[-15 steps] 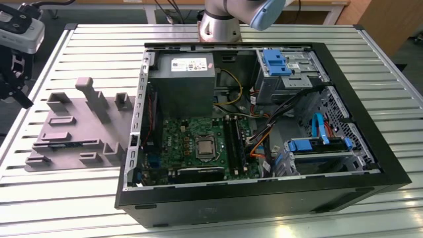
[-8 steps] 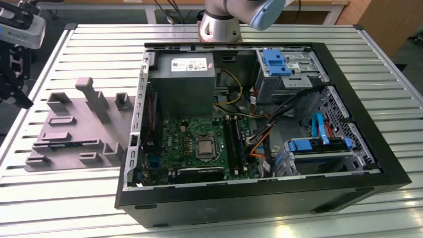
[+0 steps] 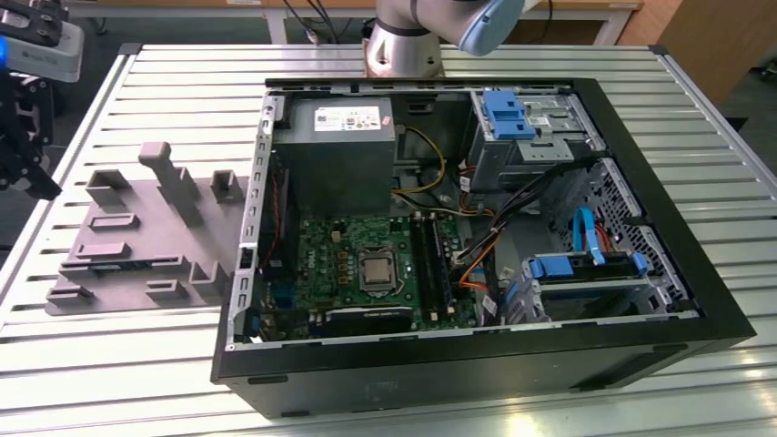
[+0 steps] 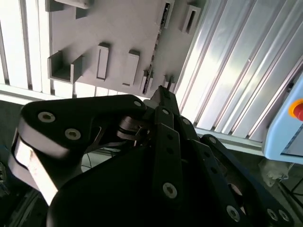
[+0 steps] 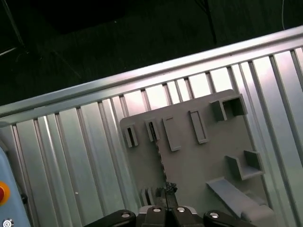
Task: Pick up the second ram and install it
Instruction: 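Pick up the second ram and move it above second insertion slot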
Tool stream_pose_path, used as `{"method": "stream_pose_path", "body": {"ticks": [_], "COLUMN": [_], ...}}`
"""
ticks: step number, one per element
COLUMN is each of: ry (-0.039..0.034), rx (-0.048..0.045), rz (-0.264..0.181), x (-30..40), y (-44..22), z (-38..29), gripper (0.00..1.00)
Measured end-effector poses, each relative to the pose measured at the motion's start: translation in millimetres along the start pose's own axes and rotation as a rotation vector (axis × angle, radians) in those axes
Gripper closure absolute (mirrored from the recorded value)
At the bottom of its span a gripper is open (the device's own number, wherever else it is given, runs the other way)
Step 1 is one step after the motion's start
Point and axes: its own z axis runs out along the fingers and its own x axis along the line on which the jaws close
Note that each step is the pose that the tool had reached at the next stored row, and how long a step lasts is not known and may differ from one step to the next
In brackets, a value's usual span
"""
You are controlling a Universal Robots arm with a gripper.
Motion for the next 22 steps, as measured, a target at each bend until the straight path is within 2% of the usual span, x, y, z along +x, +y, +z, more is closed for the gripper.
{"method": "stream_pose_path", "body": {"ticks": [7,14,18,22], "ry": [0.0018,0.0049,0.0047,0.0047], "rx": [-0.0002,-0.0006,0.0000,0.0007], "rz": [-0.058,-0.155,-0.157,-0.158], "x": [0.0,0.0,0.1,0.1], "y": [0.0,0.0,0.0,-0.3], "z": [0.0,0.6,3.8,10.5], "gripper": [0.89,0.89,0.89,0.89]}}
